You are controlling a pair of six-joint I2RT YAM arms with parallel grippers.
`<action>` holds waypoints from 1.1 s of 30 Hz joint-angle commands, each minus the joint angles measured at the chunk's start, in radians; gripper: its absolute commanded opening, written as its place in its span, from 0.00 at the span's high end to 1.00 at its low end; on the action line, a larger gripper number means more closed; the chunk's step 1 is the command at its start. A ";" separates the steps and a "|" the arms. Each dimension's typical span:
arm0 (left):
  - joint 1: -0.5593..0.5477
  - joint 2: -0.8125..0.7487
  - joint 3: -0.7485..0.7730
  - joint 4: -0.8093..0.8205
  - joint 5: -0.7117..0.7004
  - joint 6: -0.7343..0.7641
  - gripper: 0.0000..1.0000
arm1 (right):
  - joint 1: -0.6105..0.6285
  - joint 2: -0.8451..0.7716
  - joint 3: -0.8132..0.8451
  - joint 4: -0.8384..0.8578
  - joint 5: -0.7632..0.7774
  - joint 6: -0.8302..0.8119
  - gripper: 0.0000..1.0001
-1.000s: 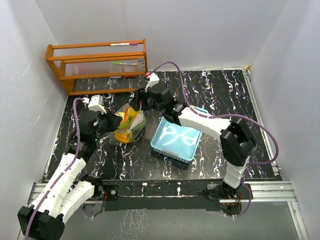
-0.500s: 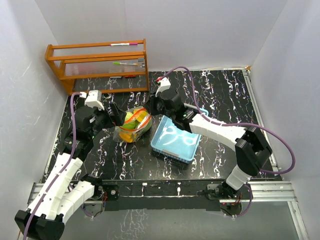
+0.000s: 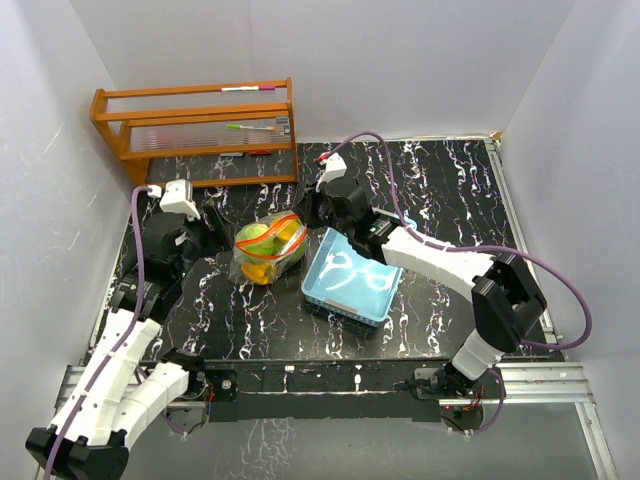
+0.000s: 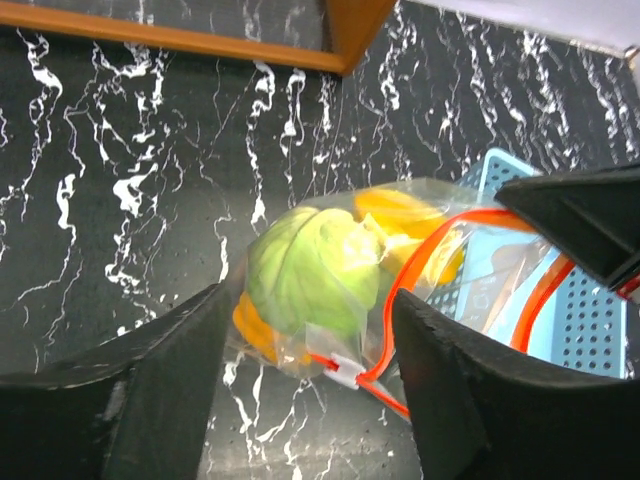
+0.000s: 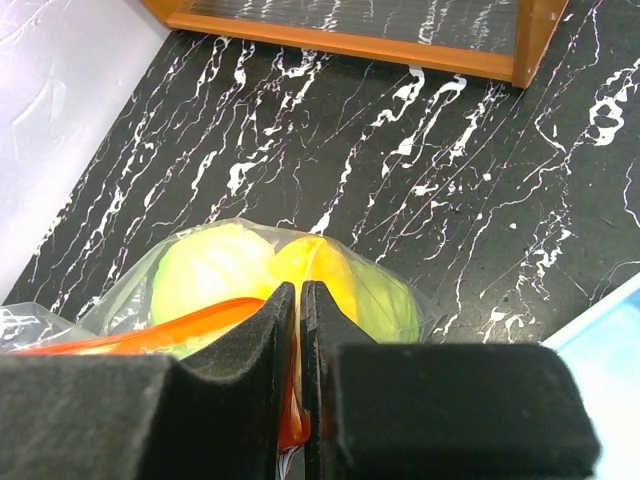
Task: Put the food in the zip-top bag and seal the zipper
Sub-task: Adjust the zipper food storage bag at the center of the board.
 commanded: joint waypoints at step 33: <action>-0.003 -0.192 -0.420 0.525 0.712 0.599 0.33 | -0.172 0.005 0.102 0.004 -0.277 -0.065 0.90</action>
